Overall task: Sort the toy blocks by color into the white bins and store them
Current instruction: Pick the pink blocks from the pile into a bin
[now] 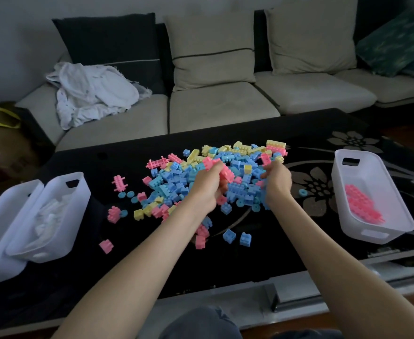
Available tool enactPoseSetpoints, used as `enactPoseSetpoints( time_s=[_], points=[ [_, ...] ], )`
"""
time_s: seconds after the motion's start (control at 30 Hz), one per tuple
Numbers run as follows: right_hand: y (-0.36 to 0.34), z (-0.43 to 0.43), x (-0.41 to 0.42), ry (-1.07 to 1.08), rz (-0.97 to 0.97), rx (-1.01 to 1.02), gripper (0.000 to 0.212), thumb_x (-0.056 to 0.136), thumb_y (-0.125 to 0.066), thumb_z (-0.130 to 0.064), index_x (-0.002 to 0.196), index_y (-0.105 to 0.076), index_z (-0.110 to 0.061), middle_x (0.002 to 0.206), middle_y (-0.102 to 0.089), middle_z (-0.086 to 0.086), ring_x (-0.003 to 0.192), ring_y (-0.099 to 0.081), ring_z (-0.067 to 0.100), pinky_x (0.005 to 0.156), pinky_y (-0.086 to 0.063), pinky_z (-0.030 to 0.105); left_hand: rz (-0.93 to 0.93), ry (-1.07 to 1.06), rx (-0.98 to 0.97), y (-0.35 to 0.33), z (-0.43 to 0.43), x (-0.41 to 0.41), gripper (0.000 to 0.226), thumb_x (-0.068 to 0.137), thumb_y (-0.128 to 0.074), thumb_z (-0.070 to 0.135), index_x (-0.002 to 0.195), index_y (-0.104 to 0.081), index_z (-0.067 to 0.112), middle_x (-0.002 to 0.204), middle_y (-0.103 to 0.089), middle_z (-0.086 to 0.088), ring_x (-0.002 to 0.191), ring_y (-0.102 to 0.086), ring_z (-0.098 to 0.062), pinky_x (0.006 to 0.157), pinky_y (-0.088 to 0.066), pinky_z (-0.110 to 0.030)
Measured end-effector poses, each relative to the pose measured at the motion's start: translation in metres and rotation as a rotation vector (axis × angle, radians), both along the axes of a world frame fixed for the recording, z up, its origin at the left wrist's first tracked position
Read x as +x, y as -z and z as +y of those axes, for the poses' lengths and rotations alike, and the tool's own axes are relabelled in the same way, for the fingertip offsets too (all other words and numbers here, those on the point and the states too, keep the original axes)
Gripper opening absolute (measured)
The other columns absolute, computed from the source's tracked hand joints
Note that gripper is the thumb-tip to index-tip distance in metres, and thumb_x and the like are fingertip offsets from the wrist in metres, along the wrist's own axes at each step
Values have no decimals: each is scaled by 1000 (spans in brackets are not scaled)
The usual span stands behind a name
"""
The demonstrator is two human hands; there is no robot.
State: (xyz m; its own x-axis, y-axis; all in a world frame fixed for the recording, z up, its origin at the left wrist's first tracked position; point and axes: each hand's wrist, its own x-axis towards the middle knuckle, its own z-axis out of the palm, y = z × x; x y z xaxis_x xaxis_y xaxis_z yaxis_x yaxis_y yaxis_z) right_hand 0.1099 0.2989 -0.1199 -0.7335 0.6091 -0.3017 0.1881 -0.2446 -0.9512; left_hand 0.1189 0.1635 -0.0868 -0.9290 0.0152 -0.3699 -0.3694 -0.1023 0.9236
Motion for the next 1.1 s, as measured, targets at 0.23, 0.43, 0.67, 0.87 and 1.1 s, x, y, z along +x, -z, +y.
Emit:
enactPoseSetpoints(
  time_s=[0.23,0.43,0.67,0.87,1.1],
  points=[
    [-9,-29,4,-507,50,413,40,94,-39,-48,110,-58,-17,112,-62,3,106,-55,18,98,-38,39,-33,161,63,-1,-4,-1,19,93,-59,28,96,-67,11,74,-67,-1,69,-61,-11,61,-48,-21],
    [-37,3,26,-514,185,438,32,94,-46,-42,78,-61,-18,78,-63,3,77,-60,18,77,-48,34,54,299,243,-17,36,7,19,96,-52,14,82,-63,5,58,-59,-3,51,-62,-9,55,-54,-22],
    [-64,109,61,-199,85,636,39,82,-49,-44,71,-62,-9,71,-65,12,73,-63,31,75,-53,44,123,583,267,-42,125,36,22,98,-42,10,90,-62,4,71,-68,-8,62,-67,-15,60,-57,-22],
    [-50,174,97,-206,-242,918,32,98,-41,-27,105,-59,-1,88,-56,11,86,-55,30,74,-40,32,442,704,-756,-25,189,60,45,93,-48,17,131,-31,2,91,-54,-7,75,-54,-18,54,-34,-27],
    [-42,178,96,-275,-256,1052,34,98,-38,-16,127,-47,-1,123,-55,20,112,-52,34,88,-39,35,547,822,-902,-4,213,57,76,85,-61,31,144,-17,13,138,-37,-11,128,-36,-29,99,-40,-39]
  ],
)
